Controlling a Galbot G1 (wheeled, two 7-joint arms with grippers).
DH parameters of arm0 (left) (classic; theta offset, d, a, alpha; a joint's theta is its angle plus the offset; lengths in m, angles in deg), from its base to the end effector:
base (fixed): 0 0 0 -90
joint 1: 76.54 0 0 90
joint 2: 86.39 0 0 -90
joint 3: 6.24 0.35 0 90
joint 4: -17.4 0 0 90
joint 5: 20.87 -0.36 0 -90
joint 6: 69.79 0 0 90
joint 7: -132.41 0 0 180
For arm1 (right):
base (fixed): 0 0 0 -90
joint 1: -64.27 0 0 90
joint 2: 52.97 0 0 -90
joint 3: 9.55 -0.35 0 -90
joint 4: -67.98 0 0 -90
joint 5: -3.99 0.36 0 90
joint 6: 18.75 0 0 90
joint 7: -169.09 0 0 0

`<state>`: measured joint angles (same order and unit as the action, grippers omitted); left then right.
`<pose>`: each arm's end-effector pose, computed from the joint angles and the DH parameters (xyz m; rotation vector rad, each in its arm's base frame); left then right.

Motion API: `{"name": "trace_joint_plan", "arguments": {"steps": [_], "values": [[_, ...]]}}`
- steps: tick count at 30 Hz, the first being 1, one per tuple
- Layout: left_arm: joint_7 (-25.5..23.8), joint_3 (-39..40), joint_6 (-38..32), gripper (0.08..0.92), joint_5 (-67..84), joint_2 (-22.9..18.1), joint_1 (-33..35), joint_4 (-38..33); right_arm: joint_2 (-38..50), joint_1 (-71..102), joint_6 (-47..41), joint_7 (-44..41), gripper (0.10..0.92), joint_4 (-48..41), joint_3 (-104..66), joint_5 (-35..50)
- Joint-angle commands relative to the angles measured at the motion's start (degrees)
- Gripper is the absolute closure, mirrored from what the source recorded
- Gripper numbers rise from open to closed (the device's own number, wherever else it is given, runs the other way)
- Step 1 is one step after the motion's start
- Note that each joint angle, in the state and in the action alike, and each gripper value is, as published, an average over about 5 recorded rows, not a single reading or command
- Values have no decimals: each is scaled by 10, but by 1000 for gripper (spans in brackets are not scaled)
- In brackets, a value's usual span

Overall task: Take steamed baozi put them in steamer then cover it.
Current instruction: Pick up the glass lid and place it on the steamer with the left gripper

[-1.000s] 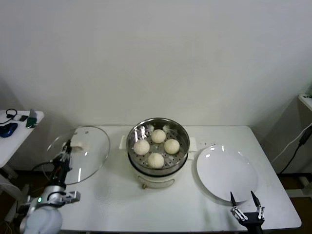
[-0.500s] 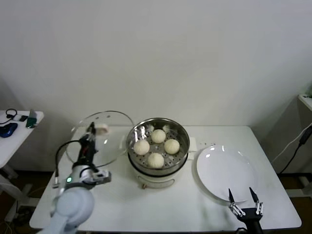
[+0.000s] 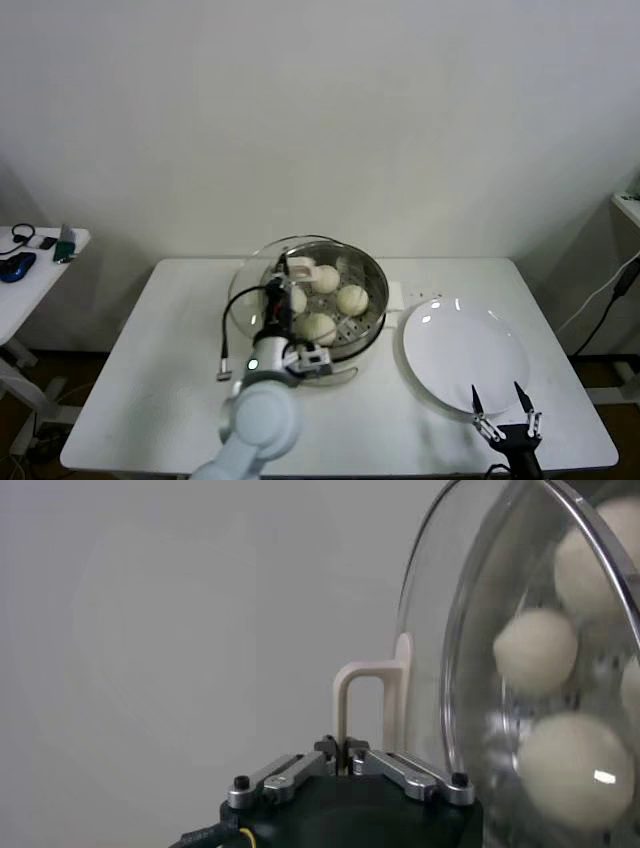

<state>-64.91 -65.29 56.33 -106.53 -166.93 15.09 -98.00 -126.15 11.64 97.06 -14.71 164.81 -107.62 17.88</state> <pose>0.2725 -0.1328 -0.2283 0.0290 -2.3669 -2.0413 0.1116 -0.1369 -0.4370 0.0134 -3.0845 0.1596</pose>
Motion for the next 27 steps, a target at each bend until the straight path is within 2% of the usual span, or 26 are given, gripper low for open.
{"name": "trace_joint_plan", "arguments": {"steps": [1, 27], "values": [[-3, 72, 7, 863, -105, -137, -37, 89, 4, 2, 10, 2, 203, -6, 1, 3], [64, 33, -6, 863, -77, -95, -41, 166, 0, 11, 23, 2, 203, -11, 2, 4]]}}
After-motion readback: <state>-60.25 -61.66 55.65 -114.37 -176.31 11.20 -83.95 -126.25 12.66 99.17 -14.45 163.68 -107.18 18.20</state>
